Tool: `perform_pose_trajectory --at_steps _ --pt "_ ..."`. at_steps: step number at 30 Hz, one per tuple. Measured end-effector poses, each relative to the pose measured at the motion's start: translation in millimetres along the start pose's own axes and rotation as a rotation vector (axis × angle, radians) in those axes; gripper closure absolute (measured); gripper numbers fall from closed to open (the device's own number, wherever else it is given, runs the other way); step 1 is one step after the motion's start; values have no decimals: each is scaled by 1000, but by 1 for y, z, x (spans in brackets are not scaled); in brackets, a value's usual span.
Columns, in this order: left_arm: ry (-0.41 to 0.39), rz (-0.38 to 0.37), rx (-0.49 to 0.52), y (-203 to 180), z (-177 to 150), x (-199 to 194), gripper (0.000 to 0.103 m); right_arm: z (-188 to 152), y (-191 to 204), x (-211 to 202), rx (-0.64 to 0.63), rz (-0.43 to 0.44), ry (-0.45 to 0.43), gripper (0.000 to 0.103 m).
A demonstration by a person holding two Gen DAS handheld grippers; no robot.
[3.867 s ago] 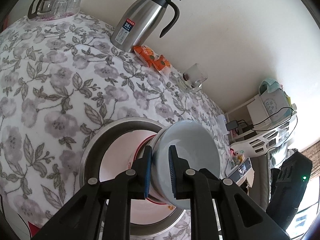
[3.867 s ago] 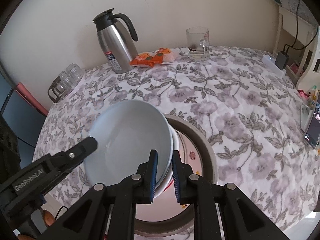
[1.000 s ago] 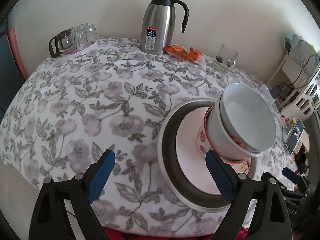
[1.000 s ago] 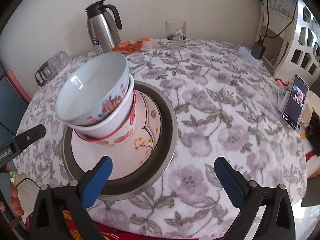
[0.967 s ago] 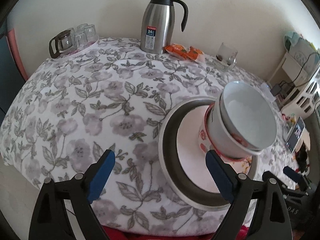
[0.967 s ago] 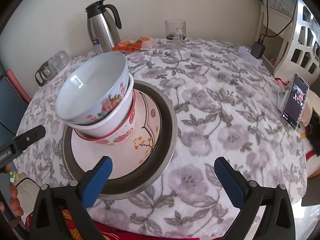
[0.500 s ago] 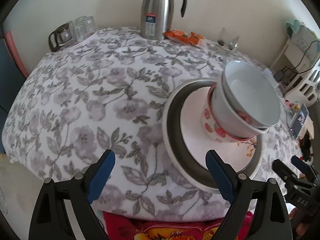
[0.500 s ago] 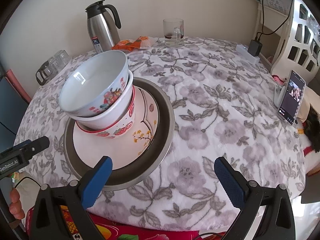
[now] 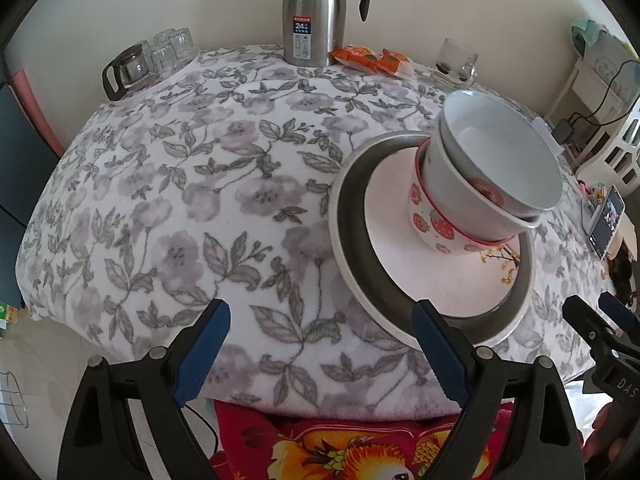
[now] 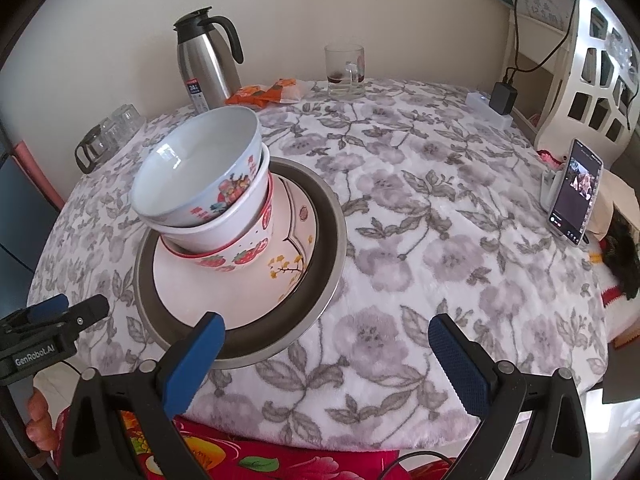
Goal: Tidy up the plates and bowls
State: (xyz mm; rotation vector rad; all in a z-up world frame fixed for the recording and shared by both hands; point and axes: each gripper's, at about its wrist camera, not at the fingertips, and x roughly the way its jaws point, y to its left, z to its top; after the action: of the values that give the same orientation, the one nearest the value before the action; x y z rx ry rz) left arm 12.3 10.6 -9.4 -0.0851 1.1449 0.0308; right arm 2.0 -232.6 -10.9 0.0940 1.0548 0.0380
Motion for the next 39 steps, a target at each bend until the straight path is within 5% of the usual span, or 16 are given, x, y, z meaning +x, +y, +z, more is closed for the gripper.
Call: perform_pose_trajectory --at_steps 39 --pt "-5 43 22 -11 -4 -3 11 -3 5 3 -17 -19 21 0"
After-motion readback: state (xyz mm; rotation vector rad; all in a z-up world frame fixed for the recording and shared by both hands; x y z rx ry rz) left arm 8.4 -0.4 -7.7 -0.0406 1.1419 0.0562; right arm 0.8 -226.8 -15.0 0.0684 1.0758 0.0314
